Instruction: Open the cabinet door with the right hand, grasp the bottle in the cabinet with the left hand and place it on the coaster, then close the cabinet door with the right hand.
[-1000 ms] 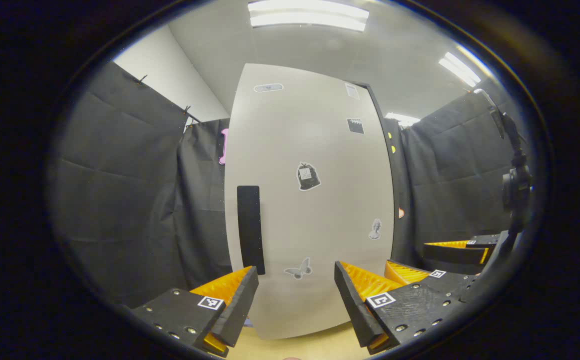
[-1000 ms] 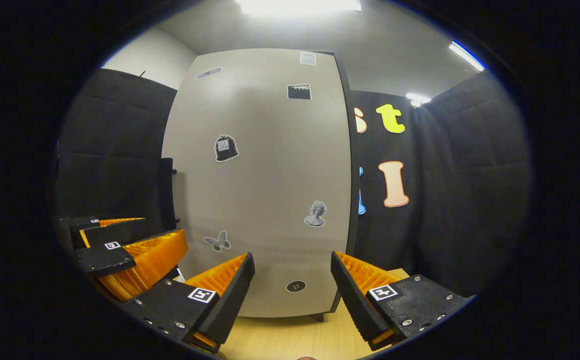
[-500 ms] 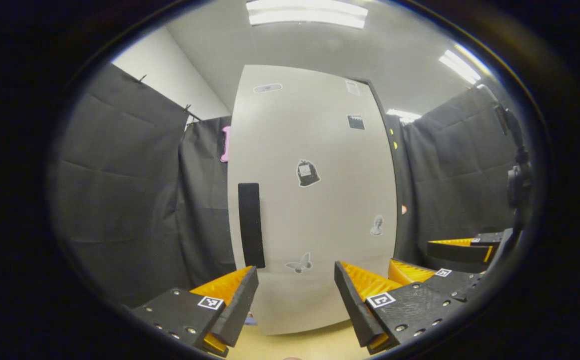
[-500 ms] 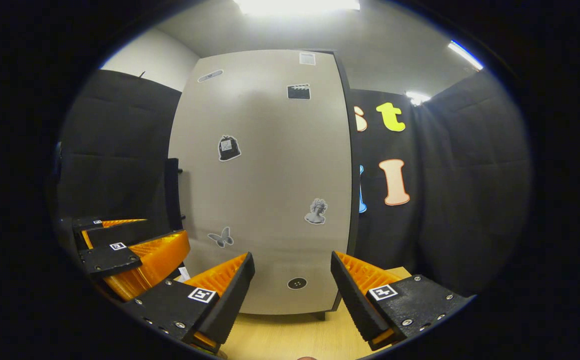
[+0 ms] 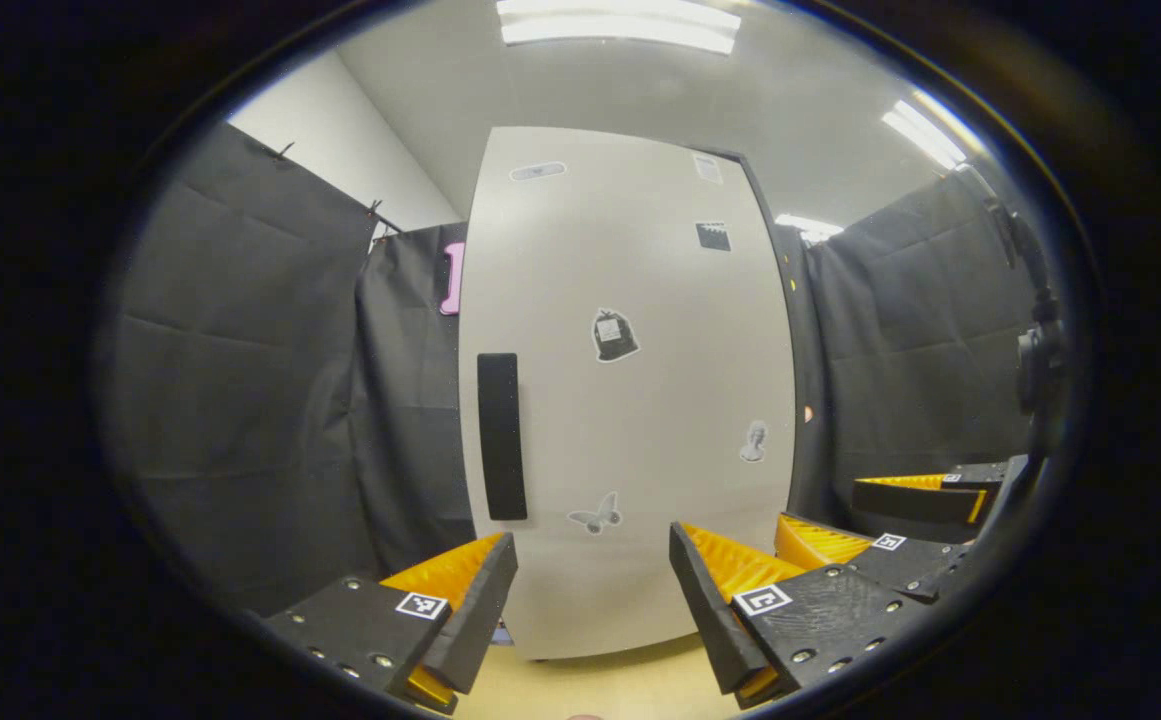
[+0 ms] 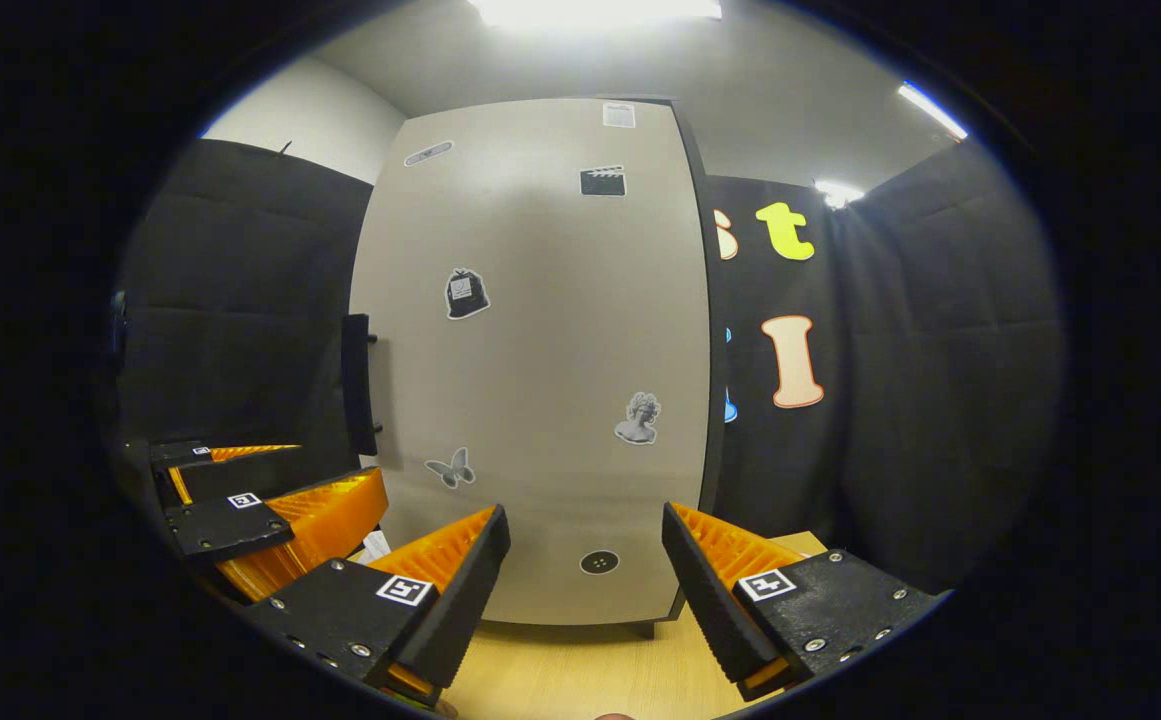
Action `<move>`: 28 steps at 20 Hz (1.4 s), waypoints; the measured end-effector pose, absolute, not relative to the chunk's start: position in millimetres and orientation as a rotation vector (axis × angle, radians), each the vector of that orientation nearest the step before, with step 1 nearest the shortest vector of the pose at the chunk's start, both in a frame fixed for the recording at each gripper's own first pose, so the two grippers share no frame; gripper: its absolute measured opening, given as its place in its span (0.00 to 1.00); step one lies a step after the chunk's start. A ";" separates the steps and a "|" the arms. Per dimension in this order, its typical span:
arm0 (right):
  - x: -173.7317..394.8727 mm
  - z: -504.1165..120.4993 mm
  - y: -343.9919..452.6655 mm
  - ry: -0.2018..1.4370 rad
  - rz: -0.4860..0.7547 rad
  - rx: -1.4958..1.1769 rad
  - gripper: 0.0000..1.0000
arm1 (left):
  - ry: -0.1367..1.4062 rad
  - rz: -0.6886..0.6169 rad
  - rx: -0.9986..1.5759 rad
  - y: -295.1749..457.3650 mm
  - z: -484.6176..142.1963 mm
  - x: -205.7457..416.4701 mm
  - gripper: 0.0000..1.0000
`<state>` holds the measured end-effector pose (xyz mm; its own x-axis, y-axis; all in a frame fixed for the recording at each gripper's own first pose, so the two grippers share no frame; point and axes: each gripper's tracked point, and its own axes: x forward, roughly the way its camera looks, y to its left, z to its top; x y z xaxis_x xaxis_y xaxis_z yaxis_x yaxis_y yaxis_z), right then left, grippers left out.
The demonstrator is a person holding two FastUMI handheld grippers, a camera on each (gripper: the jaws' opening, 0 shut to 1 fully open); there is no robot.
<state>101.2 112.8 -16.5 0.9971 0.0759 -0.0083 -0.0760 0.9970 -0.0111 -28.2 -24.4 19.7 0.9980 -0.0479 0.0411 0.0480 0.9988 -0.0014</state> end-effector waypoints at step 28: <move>105.7 -8.2 125.1 0.003 0.116 -0.001 0.95 | -0.051 -0.027 0.003 -18.7 22.0 -30.1 0.95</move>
<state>105.7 125.1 -8.2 0.9933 0.1154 -0.0027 -0.1154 0.9933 -0.0008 -30.1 -18.7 22.0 0.9983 -0.0276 0.0512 0.0274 0.9996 0.0041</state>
